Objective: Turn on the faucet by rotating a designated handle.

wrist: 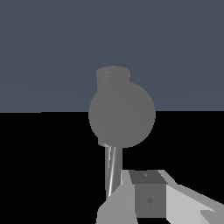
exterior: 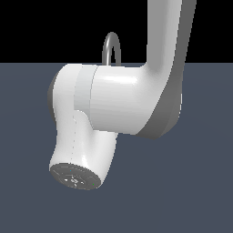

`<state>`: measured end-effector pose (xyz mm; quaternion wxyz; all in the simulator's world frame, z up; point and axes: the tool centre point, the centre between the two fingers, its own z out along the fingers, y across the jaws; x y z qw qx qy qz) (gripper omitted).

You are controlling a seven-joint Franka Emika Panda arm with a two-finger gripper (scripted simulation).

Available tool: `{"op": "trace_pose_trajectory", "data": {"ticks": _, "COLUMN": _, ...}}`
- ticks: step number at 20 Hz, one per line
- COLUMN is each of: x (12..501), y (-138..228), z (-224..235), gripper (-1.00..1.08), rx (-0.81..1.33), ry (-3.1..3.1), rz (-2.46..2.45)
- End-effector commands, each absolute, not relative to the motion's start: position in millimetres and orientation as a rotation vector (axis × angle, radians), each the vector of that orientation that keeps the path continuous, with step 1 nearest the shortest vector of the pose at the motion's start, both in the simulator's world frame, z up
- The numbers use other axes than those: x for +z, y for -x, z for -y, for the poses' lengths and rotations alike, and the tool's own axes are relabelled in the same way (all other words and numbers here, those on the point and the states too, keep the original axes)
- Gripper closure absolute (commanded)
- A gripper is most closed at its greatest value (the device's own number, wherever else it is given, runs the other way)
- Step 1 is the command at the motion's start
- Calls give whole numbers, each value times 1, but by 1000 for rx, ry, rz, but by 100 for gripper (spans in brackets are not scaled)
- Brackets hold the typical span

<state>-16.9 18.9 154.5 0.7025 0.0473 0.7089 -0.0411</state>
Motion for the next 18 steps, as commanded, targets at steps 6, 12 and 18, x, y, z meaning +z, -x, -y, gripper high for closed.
{"op": "trace_pose_trajectory", "data": {"ticks": 6, "x": 146, "y": 22, "z": 38, "gripper": 108, "rx": -141, "ry": -143, "rz": -1567}}
{"op": "trace_pose_trajectory", "data": {"ticks": 12, "x": 141, "y": 21, "z": 11, "gripper": 108, "rx": -109, "ry": -143, "rz": -1559}}
{"op": "trace_pose_trajectory", "data": {"ticks": 18, "x": 121, "y": 23, "z": 31, "gripper": 108, "rx": -125, "ry": -144, "rz": -1562}}
